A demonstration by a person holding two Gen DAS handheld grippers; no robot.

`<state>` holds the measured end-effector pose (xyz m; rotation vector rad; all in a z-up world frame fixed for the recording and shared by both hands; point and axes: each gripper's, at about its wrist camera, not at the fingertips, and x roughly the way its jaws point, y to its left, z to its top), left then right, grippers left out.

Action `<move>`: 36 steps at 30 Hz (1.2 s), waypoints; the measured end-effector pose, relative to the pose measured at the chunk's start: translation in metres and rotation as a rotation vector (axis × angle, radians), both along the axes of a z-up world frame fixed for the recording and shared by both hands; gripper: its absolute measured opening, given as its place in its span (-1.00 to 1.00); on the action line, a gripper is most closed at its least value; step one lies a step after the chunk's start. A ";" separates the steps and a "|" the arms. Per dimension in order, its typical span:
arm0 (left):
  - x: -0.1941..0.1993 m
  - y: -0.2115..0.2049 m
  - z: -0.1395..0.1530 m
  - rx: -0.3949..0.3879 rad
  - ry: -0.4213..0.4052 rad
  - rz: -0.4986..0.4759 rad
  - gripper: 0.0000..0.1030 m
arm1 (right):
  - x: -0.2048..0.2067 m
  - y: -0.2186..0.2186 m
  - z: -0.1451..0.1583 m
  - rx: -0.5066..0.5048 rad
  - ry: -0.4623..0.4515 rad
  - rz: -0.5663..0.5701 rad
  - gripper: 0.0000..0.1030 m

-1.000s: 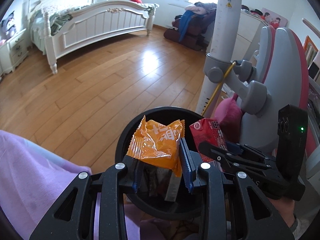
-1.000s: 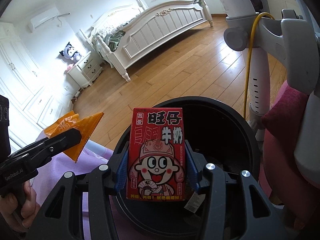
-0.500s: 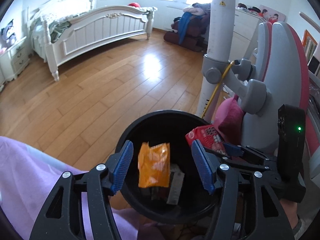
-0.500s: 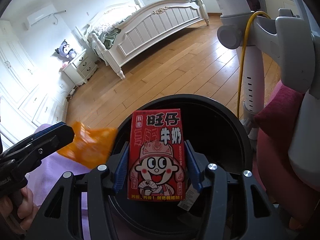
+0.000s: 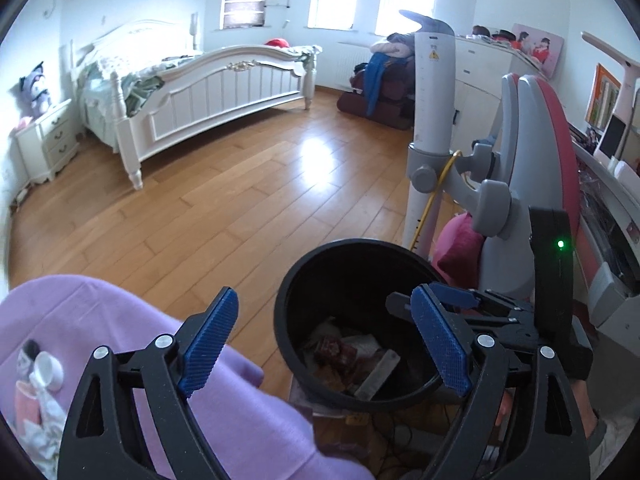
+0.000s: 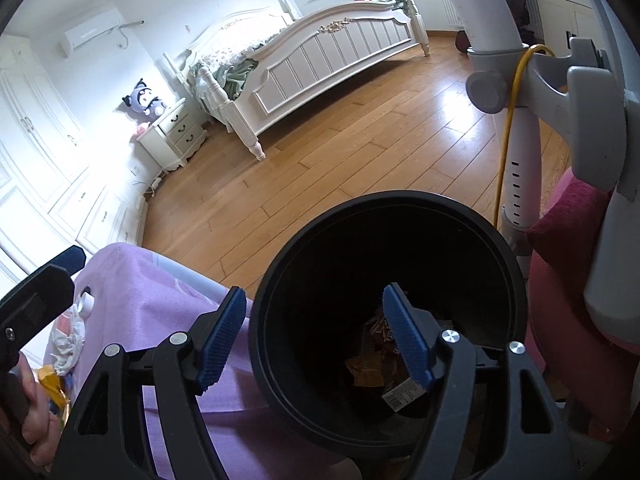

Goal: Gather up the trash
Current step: 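Move both open tools back over the table, then grasp the black battery card with the left tool while the right tool grasps the yellow wrapper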

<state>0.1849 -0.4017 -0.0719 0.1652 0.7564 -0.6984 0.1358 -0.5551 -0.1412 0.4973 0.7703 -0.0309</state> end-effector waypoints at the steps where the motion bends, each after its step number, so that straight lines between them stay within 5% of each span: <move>1: -0.001 0.014 0.003 -0.004 0.001 0.016 0.69 | 0.001 0.007 0.005 -0.001 -0.006 0.015 0.38; 13: -0.022 0.258 0.032 -0.037 -0.005 0.349 0.69 | 0.027 0.133 0.057 -0.079 -0.064 0.285 0.37; 21: -0.044 0.418 0.010 0.015 0.058 0.558 0.69 | 0.026 0.272 0.085 -0.159 -0.103 0.621 0.35; 29: -0.040 0.460 -0.036 0.063 0.156 0.556 0.69 | 0.000 0.391 0.080 -0.272 -0.084 0.962 0.08; 36: -0.025 0.450 -0.052 0.077 0.194 0.544 0.69 | 0.001 0.434 0.066 -0.419 -0.040 1.044 -0.04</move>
